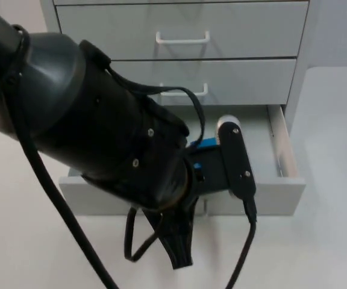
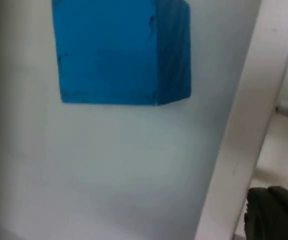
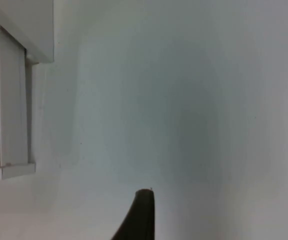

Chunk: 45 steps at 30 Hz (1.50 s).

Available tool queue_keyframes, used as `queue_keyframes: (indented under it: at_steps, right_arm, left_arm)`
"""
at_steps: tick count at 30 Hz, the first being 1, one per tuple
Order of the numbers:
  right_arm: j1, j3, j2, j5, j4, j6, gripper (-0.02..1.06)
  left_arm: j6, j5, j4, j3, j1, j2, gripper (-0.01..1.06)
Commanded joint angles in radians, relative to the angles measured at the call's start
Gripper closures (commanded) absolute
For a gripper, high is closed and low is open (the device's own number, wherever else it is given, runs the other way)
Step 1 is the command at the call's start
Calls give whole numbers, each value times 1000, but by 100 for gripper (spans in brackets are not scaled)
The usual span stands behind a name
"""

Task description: Open the drawer with the left hand, place the block into the drawer with the right hand, then close the drawer with the left hand.

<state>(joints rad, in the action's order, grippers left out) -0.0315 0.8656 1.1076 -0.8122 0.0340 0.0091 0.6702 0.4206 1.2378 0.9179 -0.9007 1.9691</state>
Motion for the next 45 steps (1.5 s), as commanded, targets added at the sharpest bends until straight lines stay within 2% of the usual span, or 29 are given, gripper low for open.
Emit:
queue_keyframes:
  at_steps: [1,3,7,8,12,15,20,25,27,29,40,43,45]
  right_arm:
    - [-4,-2,-7,9,-5,0,24]
    - [-4,-2,-7,9,-5,0,24]
    - [-4,-2,-7,9,-5,0,24]
    - [-4,-2,-7,9,-5,0,24]
    - [-4,-2,-7,9,-5,0,24]
    - [-4,-2,-7,16,-5,0,24]
    - [-4,-2,-7,18,-5,0,24]
    - [-4,-2,-7,25,-5,0,24]
    - [-4,-2,-7,26,-5,0,24]
    - [-4,-2,-7,26,-5,0,24]
    - [-4,-2,-7,30,-5,0,24]
    - [-4,-2,-7,30,-5,0,24]
    - [-4,-2,-7,30,-5,0,24]
  left_arm:
    - [49,39,76,25,30,-1,105]
    - [83,44,124,29,33,-1,105]
    - [270,56,309,32,67,-1,105]
    - [270,56,309,32,67,-1,105]
    - [435,71,492,35,109,-1,105]
    - [491,71,507,38,130,1,105]
    - [491,107,507,101,175,35,105]
    - [490,101,507,156,204,88,105]
    - [490,107,507,169,204,103,105]
    - [490,161,507,202,204,138,105]
    - [482,230,507,256,196,185,105]
    - [425,254,423,254,170,166,105]
    - [341,254,290,254,141,136,105]
